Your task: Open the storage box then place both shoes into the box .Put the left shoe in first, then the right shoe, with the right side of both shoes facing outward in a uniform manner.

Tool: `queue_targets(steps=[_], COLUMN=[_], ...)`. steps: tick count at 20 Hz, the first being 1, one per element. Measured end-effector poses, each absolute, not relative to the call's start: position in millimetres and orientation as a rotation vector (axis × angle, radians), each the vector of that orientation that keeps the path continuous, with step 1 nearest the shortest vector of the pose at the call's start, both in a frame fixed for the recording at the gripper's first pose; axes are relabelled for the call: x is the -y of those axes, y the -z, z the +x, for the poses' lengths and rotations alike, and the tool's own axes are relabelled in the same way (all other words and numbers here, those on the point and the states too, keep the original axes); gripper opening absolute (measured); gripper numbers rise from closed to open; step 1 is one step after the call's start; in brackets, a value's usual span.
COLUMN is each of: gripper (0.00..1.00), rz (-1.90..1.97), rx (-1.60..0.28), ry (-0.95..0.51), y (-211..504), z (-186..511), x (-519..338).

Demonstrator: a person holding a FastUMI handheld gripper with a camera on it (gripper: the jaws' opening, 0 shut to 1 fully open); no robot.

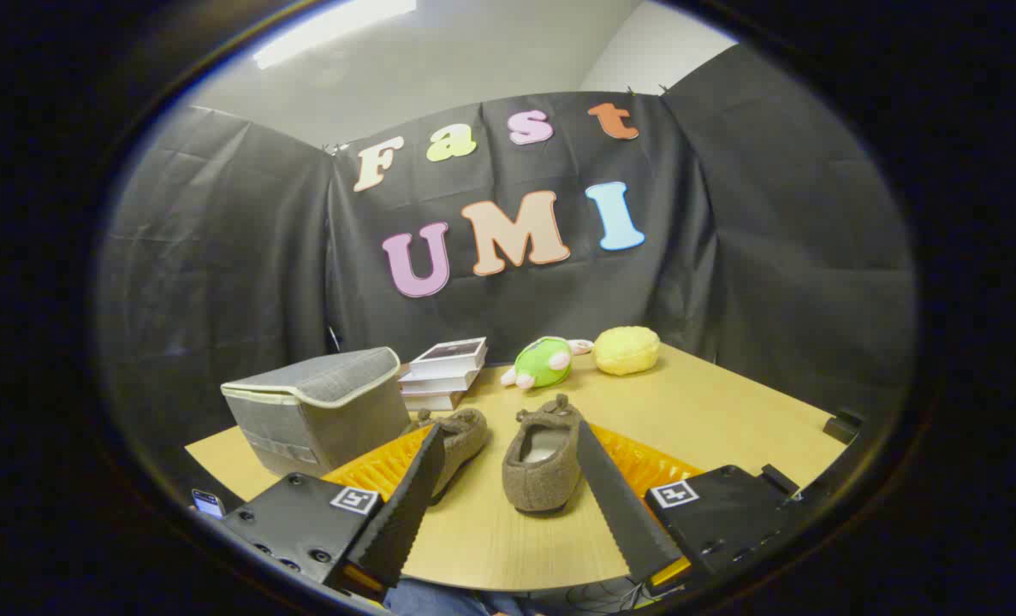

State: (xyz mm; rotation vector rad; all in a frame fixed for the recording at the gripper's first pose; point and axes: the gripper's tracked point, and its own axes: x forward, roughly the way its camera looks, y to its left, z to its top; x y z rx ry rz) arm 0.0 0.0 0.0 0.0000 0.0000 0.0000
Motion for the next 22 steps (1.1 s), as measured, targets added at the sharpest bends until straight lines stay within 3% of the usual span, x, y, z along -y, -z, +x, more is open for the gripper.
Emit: queue_targets(steps=[22], gripper=[0.99], rz=[0.053], rx=[-0.036], ry=[-0.042], y=[12.4], z=[10.5], x=[-19.3])
